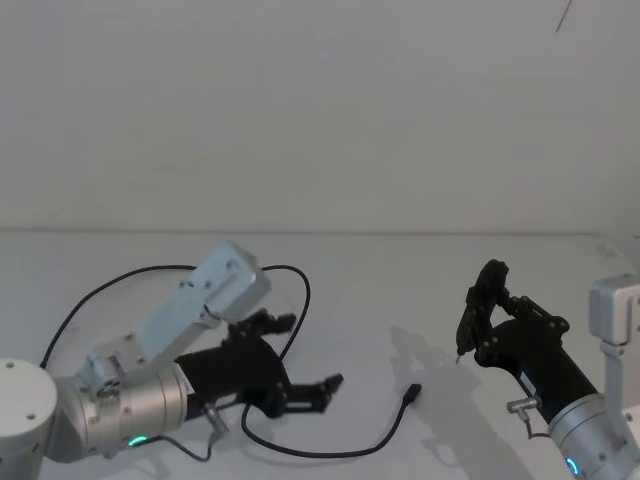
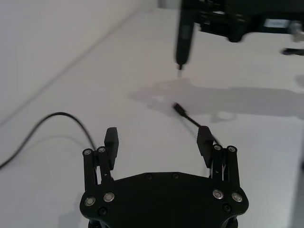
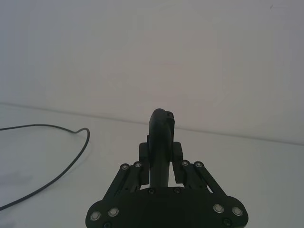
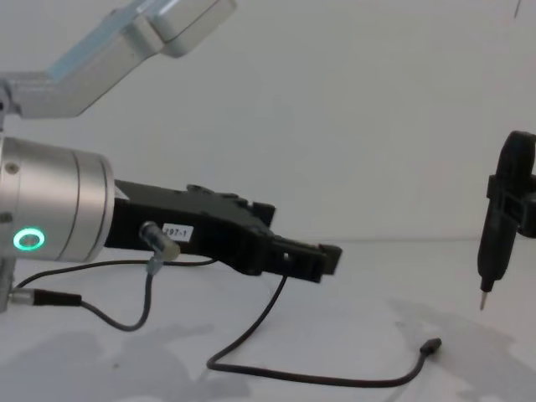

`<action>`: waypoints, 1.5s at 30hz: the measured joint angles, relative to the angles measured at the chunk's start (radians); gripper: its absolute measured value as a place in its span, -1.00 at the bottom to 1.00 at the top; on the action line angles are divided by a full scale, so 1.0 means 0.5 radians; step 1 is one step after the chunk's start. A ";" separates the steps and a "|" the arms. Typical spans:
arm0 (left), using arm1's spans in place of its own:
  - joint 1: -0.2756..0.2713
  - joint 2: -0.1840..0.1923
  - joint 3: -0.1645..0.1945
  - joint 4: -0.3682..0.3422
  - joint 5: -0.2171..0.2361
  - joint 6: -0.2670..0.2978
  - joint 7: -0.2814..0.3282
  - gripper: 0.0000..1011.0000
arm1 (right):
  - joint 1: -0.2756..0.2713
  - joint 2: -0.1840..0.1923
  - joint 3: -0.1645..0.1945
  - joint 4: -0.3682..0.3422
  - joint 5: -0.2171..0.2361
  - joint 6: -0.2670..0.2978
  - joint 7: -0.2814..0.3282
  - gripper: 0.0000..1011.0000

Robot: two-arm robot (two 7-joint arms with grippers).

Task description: Pick up the data cable with the one hand.

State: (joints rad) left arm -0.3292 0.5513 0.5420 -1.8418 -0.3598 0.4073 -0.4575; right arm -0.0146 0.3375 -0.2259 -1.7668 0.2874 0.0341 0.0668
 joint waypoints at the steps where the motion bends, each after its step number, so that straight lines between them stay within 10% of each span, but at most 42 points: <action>1: -0.009 0.005 0.007 -0.008 -0.006 0.026 -0.022 0.98 | 0.000 0.000 0.000 0.000 0.000 0.000 0.000 -0.45; 16: -0.108 0.012 0.151 -0.110 -0.056 0.465 -0.094 0.98 | 0.000 0.000 0.000 0.000 0.000 0.000 0.000 -0.45; 45: -0.133 -0.207 0.318 0.123 0.105 0.554 0.080 0.98 | 0.000 0.000 0.000 0.000 0.000 0.000 0.000 -0.45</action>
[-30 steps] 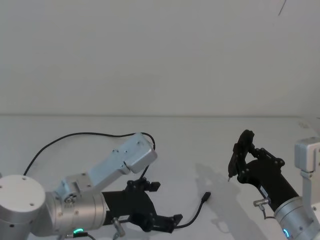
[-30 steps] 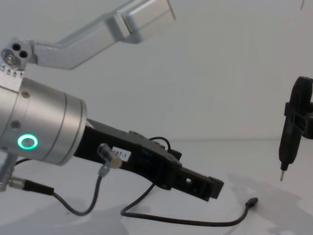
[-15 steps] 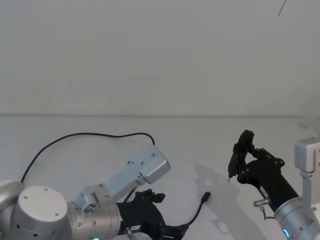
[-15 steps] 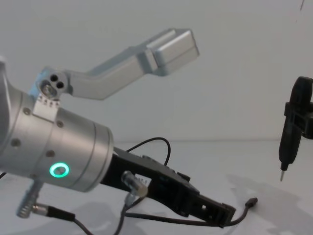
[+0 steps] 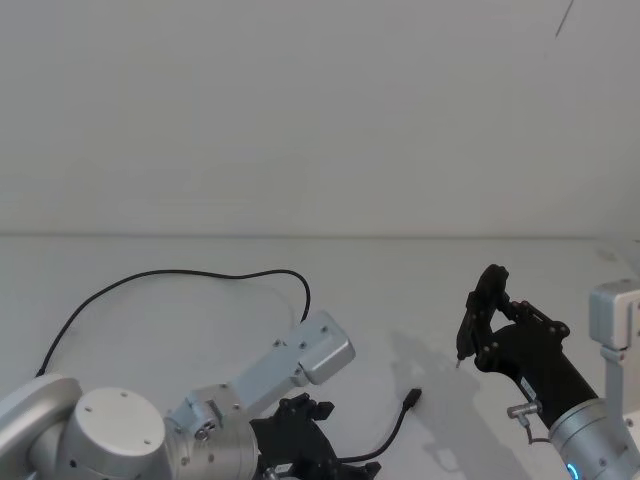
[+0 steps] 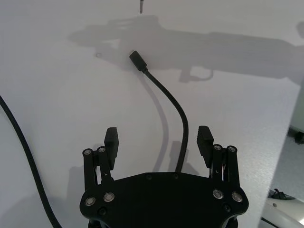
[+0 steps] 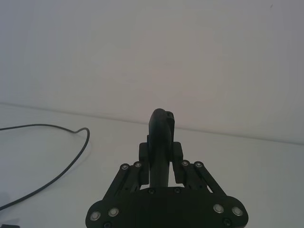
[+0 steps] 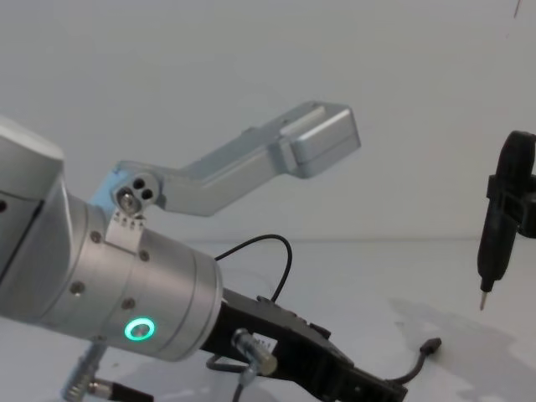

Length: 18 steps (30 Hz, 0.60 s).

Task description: Pick up the data cable with the one hand.

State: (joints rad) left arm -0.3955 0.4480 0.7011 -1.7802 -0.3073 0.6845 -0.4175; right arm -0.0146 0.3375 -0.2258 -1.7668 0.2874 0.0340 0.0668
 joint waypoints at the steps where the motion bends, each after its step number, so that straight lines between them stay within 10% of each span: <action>1: -0.004 -0.005 0.005 0.010 0.004 -0.003 0.000 0.98 | 0.000 0.000 0.000 0.000 0.000 0.000 0.000 -0.45; 18: -0.043 -0.057 0.054 0.114 0.063 -0.046 -0.004 0.38 | 0.000 0.000 0.000 0.000 0.000 0.000 0.000 -0.45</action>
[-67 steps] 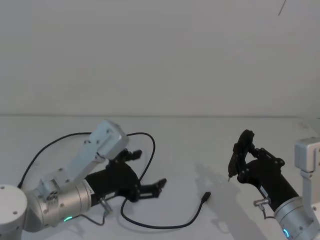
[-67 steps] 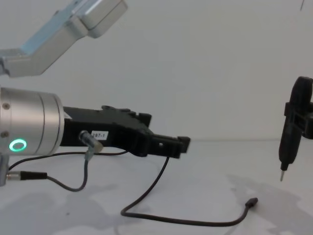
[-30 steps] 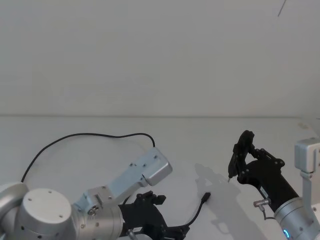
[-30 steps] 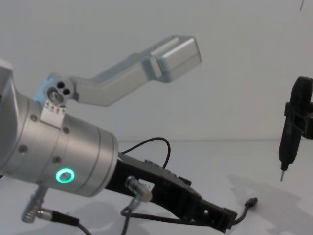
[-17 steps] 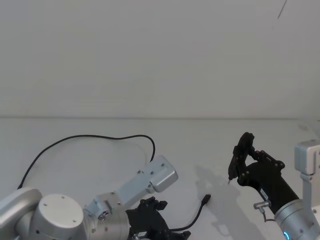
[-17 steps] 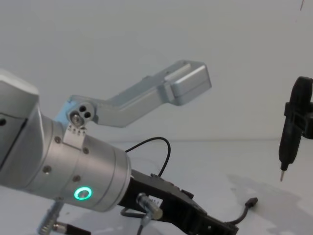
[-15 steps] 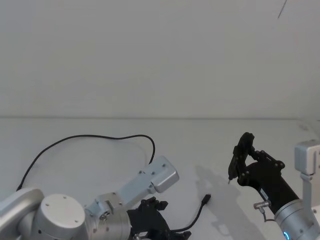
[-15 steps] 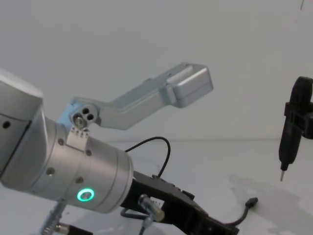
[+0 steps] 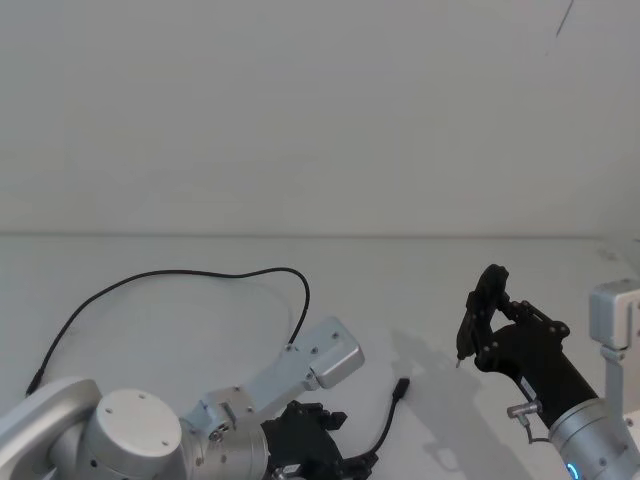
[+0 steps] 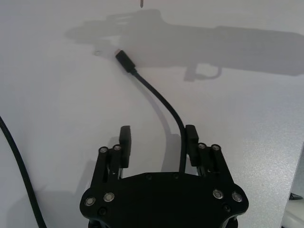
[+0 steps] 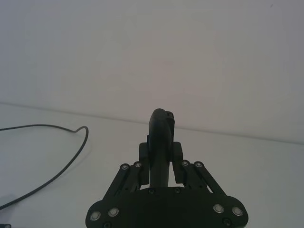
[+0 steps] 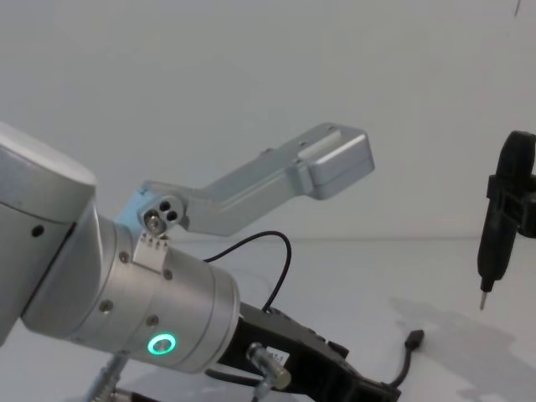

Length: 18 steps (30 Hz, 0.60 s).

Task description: Pick up the data cable with the one hand.

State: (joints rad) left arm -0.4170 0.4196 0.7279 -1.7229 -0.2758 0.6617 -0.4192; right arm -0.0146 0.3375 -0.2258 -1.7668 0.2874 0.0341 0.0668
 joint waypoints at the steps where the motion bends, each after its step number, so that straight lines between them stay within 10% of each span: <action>1: -0.001 -0.001 0.001 0.002 0.001 -0.001 0.000 0.36 | 0.000 0.000 0.000 0.000 0.000 0.000 0.000 -0.45; 18: -0.010 -0.015 0.012 0.029 0.016 -0.011 -0.003 -0.76 | 0.000 0.000 0.000 0.000 0.000 0.000 0.000 -0.45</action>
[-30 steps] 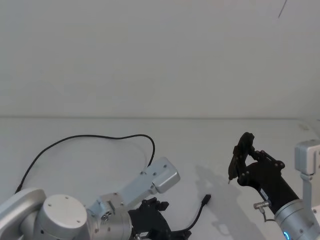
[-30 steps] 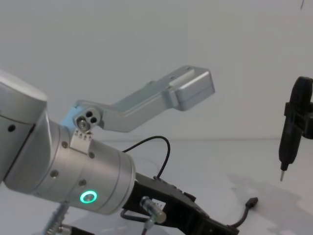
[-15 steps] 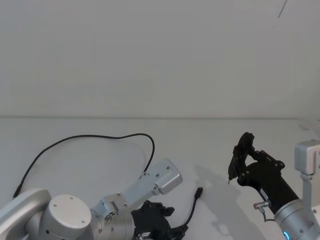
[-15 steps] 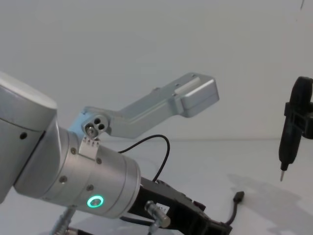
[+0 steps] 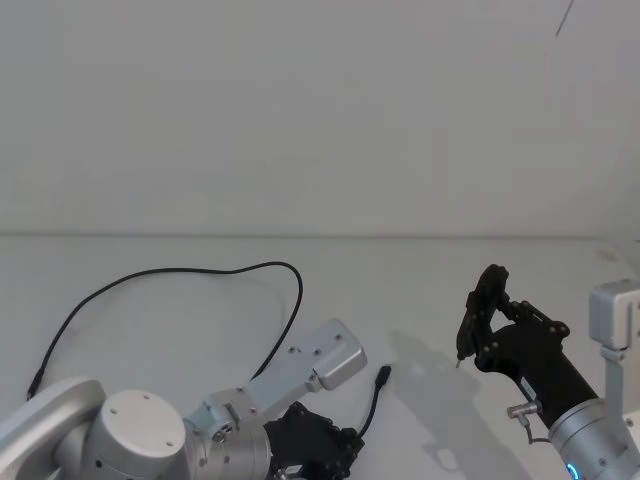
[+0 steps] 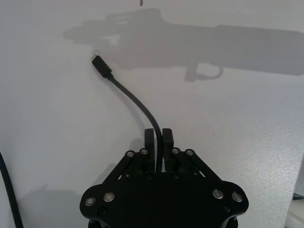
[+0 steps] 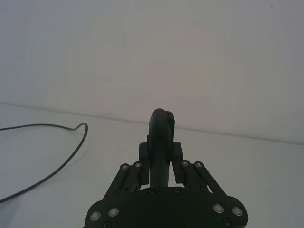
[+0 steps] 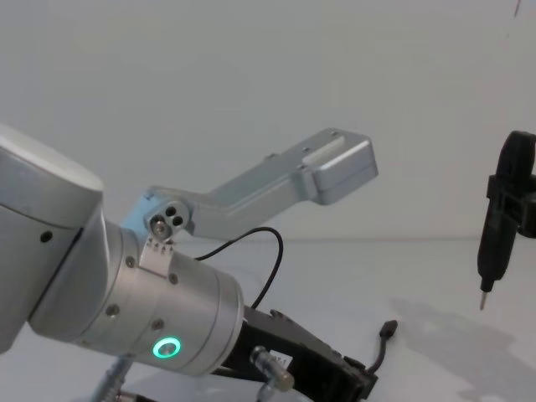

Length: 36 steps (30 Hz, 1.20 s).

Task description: Pick up the data cable with the one hand.

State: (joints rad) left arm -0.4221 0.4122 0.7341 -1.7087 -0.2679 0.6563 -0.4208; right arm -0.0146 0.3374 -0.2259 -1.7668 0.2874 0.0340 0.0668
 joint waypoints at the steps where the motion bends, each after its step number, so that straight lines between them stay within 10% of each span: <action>1: 0.000 0.000 0.000 0.000 0.000 0.000 0.000 -0.76 | 0.000 0.000 0.000 0.000 0.000 0.000 0.000 -0.45; 19: -0.001 0.020 0.012 -0.003 0.040 -0.089 -0.016 -0.90 | 0.010 -0.002 0.020 -0.011 0.008 0.002 0.007 -0.45; 36: -0.026 0.231 0.041 -0.083 0.149 -0.579 -0.239 -0.90 | 0.105 0.049 0.143 -0.143 0.191 0.127 0.169 -0.45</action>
State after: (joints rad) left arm -0.4348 0.5275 0.7545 -1.7500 -0.1936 0.3669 -0.5403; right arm 0.0380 0.3620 -0.1542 -1.8384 0.3829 0.0976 0.1512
